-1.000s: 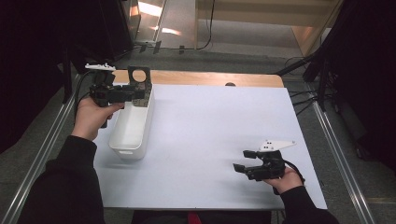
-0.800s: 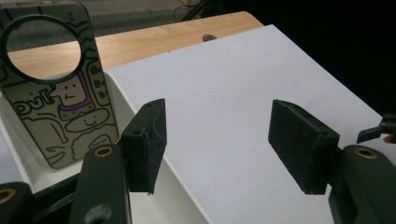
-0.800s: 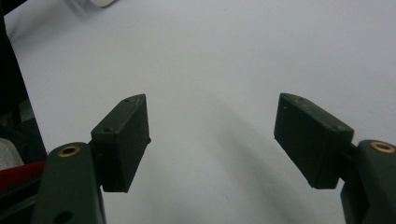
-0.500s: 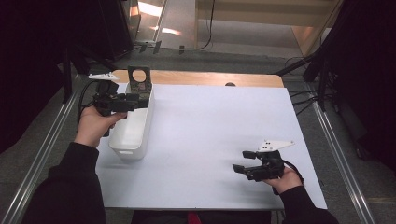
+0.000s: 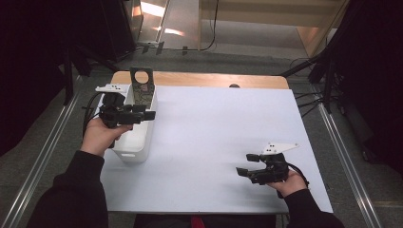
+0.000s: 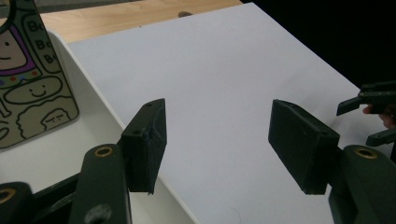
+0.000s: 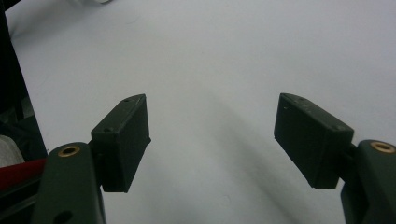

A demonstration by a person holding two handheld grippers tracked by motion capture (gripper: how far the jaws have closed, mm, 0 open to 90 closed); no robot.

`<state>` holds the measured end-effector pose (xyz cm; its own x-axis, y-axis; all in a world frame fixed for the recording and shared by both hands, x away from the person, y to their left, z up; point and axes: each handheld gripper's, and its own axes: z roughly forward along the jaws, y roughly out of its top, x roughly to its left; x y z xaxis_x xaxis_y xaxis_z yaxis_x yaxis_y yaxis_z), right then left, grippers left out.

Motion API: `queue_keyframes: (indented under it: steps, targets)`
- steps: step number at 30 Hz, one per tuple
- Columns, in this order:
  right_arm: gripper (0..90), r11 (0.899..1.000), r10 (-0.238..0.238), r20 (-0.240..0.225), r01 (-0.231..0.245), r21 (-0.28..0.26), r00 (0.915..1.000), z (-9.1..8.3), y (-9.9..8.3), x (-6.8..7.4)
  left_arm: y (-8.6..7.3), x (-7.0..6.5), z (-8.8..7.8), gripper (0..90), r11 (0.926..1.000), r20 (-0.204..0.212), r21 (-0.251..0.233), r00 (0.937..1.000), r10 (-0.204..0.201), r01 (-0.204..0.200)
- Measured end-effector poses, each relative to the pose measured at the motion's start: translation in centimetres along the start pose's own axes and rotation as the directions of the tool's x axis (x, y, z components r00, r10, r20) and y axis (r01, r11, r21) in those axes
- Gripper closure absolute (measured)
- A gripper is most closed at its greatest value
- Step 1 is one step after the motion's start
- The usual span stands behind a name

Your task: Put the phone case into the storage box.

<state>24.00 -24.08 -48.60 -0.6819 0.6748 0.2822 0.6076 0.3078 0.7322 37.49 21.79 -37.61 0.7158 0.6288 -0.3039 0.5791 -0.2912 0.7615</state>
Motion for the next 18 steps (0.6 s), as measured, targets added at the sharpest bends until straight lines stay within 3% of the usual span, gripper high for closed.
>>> queue_keyframes:
  steps: [18]
  targets:
    - [25.8, 1.0, 0.002, -0.002, -0.002, -0.001, 1.0, -0.1, 0.0, 0.1, -2.1, -1.5, 0.2, 37.0, 0.9992, 0.016, 0.004, 0.9991, 0.04, -0.04]
